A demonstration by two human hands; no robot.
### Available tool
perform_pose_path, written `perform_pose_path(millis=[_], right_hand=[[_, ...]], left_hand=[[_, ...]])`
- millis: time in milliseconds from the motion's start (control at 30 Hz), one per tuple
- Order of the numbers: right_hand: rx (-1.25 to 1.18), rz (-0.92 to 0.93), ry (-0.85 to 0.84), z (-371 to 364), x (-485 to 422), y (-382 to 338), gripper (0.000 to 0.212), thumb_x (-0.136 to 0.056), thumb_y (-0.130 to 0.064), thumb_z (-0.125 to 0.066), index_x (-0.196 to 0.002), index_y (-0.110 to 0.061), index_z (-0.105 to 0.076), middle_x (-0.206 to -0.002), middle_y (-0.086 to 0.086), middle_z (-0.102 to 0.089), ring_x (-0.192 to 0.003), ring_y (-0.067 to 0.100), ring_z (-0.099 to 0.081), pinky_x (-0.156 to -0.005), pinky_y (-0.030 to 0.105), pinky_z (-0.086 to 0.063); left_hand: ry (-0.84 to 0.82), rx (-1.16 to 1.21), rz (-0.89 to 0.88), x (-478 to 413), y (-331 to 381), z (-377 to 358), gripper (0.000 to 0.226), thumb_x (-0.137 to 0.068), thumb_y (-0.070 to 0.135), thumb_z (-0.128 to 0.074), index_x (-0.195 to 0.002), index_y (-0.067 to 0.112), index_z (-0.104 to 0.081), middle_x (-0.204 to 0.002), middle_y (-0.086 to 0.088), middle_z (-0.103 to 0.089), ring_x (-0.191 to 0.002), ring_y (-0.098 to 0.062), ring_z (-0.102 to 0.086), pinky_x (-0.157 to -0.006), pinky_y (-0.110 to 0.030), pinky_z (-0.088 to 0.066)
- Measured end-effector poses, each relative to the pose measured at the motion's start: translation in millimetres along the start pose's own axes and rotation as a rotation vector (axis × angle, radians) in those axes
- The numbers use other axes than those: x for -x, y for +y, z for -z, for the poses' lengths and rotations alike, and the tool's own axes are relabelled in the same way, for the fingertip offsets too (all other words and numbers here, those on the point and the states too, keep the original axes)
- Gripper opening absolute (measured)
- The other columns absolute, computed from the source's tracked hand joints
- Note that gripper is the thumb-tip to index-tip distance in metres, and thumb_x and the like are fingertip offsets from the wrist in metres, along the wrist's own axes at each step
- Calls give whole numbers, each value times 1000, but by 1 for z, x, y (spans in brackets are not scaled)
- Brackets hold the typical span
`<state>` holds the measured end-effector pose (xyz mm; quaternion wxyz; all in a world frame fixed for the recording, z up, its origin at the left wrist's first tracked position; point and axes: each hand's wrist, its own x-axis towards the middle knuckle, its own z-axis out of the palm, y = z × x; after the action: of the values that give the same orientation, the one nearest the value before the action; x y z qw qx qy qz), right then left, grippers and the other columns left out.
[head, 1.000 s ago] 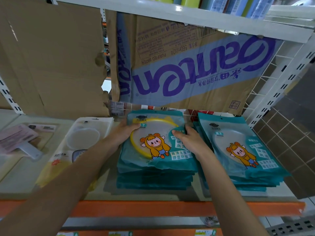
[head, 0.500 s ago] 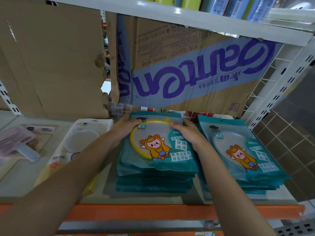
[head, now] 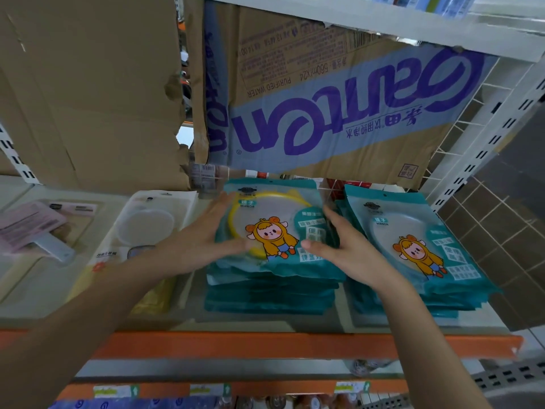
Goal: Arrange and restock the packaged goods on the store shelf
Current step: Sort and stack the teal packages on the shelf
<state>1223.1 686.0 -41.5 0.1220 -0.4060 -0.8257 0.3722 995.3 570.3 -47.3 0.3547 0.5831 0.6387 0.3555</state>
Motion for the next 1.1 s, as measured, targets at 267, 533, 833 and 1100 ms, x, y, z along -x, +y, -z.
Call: perform_pose_path(millis=[267, 533, 833, 1100], right_hand=[[184, 76, -45, -13, 28, 0, 107, -56, -70, -55, -147, -31, -15, -156, -14, 3, -143, 6, -4, -116, 33, -13], [109, 74, -16, -17, 29, 3, 104, -58, -66, -59, -147, -32, -18, -156, -14, 3, -142, 5, -7, -115, 32, -16], [136, 76, -39, -18, 30, 2, 105, -58, -64, -59, -148, -32, -15, -156, -14, 8, -143, 5, -4, -114, 30, -14], [151, 79, -40, -18, 31, 2, 106, -58, -66, -58, -148, -30, -15, -156, -12, 6, -143, 7, -4, -116, 33, -15]], left_hand=[[61, -146, 39, 20, -17, -25, 126, -47, 76, -69, -143, 41, 4, -155, 10, 11, -142, -2, 9, -118, -33, -8], [421, 365, 41, 32, -6, -21, 45, -80, 15, -67, -121, 20, -51, -109, 18, -57, -88, 5, -60, -66, -9, -48], [337, 316, 157, 41, -15, -12, 36, -72, 12, -78, -97, 27, -56, -63, 5, -69, -58, 1, -62, -61, -17, -43], [264, 239, 241, 35, -14, -12, 43, -74, 13, -75, -111, 18, -53, -56, 2, -64, -58, -6, -62, -64, -25, -41]])
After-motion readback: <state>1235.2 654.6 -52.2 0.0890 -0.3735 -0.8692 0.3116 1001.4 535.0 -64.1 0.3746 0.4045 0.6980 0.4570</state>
